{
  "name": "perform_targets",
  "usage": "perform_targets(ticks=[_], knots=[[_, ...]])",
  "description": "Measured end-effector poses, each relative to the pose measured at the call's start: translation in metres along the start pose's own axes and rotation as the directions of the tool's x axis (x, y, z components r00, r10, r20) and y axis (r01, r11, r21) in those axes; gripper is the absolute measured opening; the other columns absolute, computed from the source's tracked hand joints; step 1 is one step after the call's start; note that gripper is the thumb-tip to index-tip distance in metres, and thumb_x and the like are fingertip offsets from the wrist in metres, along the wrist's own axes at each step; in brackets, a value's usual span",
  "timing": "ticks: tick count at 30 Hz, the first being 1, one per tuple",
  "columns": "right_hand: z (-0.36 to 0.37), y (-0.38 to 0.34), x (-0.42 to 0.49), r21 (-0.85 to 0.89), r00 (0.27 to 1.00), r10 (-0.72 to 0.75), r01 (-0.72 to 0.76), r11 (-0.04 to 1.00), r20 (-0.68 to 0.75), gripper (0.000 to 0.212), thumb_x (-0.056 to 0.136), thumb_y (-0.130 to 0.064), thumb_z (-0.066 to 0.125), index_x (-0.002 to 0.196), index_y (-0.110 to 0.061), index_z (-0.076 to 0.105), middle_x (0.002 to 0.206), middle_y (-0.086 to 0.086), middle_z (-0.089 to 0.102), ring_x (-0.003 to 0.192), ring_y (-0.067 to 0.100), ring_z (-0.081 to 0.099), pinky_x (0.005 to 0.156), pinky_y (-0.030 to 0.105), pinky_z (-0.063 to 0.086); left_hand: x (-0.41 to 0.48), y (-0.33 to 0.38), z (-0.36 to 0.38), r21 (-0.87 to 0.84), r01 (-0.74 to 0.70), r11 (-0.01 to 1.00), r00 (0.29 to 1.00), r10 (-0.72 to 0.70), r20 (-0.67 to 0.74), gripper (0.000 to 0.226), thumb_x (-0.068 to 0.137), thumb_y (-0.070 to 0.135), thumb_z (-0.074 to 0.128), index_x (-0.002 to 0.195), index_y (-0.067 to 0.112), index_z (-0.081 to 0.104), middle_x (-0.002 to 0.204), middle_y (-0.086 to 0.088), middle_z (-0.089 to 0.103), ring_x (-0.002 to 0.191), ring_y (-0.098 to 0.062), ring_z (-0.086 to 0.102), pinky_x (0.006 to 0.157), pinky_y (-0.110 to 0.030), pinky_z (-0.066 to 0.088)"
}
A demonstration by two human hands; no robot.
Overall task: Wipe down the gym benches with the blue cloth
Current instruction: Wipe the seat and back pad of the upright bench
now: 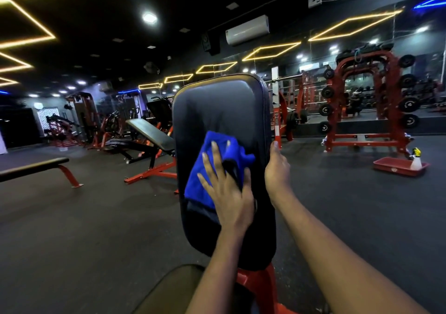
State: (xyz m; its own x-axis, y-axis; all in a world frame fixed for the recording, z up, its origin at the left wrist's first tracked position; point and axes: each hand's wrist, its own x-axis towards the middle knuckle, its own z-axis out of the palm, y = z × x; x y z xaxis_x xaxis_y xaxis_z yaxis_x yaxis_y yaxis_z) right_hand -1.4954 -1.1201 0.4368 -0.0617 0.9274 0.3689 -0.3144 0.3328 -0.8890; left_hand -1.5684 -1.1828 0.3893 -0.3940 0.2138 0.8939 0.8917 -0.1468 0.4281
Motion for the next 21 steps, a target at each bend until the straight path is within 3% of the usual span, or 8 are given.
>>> perform_targets(ticks=[3,6,7,9,12,13,18,21], knots=[[-0.003,-0.001,0.004,-0.024,0.996,0.029,-0.027,0.999,0.079,0.064,0.101,-0.053,0.034,0.137,-0.003,0.054,0.138,0.015,0.056,0.132,0.026,0.048,0.103,0.025,0.033,0.001,0.003,0.003,-0.003,0.084,0.996,0.996,-0.084,0.020,0.077,0.093,0.049,0.040,0.152,0.041,-0.009,0.163,0.015,0.002,0.151,-0.012,-0.005,0.119,-0.058,0.001],[-0.009,0.004,0.011,-0.051,0.971,0.084,-0.075,0.996,0.225,0.094,0.080,-0.085,0.035,0.131,-0.011,0.062,0.129,0.008,0.064,0.124,0.024,0.057,0.112,0.040,0.039,0.051,0.025,0.005,-0.002,0.134,0.991,0.991,-0.134,-0.021,0.079,0.094,0.045,0.043,0.146,0.045,-0.016,0.164,0.007,0.005,0.151,-0.017,-0.001,0.116,-0.063,0.006],[-0.013,0.006,0.015,-0.039,0.960,0.106,-0.100,0.994,0.259,0.088,0.084,-0.082,0.035,0.129,-0.012,0.063,0.126,0.006,0.066,0.121,0.021,0.059,0.111,0.041,0.040,0.063,0.032,0.006,0.013,0.107,0.994,0.994,-0.107,-0.031,0.080,0.095,0.043,0.045,0.145,0.048,-0.017,0.164,0.006,0.006,0.151,-0.019,0.000,0.115,-0.064,0.006],[-0.020,0.001,0.015,0.011,0.929,0.149,-0.163,0.987,0.340,0.059,0.100,-0.057,0.033,0.125,-0.013,0.065,0.117,0.002,0.071,0.112,0.015,0.065,0.103,0.034,0.047,0.064,0.037,0.007,0.026,0.068,0.997,0.997,-0.066,-0.045,0.084,0.097,0.038,0.050,0.142,0.057,-0.019,0.164,0.006,0.007,0.151,-0.021,0.001,0.116,-0.063,0.005],[-0.028,0.010,0.020,0.123,0.877,0.196,-0.275,0.954,0.438,0.041,0.106,-0.039,0.034,0.107,-0.015,0.067,0.086,-0.006,0.076,0.077,0.005,0.071,0.066,0.019,0.055,0.020,0.034,0.007,0.044,-0.023,0.999,0.999,0.025,-0.029,0.094,0.095,0.033,0.057,0.138,0.062,-0.021,0.164,0.005,0.011,0.151,-0.024,0.004,0.117,-0.061,0.004],[-0.030,0.012,0.021,0.144,0.864,0.209,-0.304,0.942,0.459,0.040,0.105,-0.038,0.035,0.106,-0.015,0.067,0.085,-0.006,0.076,0.074,0.005,0.071,0.064,0.018,0.055,0.003,0.031,0.008,0.059,-0.054,0.997,0.998,0.055,-0.017,0.092,0.094,0.034,0.057,0.140,0.060,-0.019,0.164,0.004,0.013,0.151,-0.025,0.005,0.117,-0.062,0.006],[-0.038,0.016,0.024,0.202,0.829,0.249,-0.392,0.898,0.501,0.036,0.105,-0.034,0.036,0.106,-0.017,0.067,0.083,-0.003,0.076,0.071,0.008,0.071,0.063,0.020,0.055,0.019,0.035,0.015,0.139,-0.045,0.989,0.998,0.040,0.043,0.069,0.091,0.049,0.039,0.148,0.052,-0.001,0.164,0.004,0.007,0.151,-0.026,0.002,0.115,-0.063,0.010],[-0.037,0.018,0.025,0.201,0.828,0.247,-0.390,0.899,0.503,0.036,0.105,-0.035,0.036,0.110,-0.017,0.067,0.086,-0.002,0.076,0.075,0.010,0.070,0.072,0.025,0.052,0.069,0.053,0.018,0.225,-0.093,0.970,0.995,0.080,0.066,0.063,0.092,0.052,0.037,0.151,0.041,0.020,0.165,0.006,0.000,0.151,-0.024,-0.004,0.116,-0.062,0.005]])
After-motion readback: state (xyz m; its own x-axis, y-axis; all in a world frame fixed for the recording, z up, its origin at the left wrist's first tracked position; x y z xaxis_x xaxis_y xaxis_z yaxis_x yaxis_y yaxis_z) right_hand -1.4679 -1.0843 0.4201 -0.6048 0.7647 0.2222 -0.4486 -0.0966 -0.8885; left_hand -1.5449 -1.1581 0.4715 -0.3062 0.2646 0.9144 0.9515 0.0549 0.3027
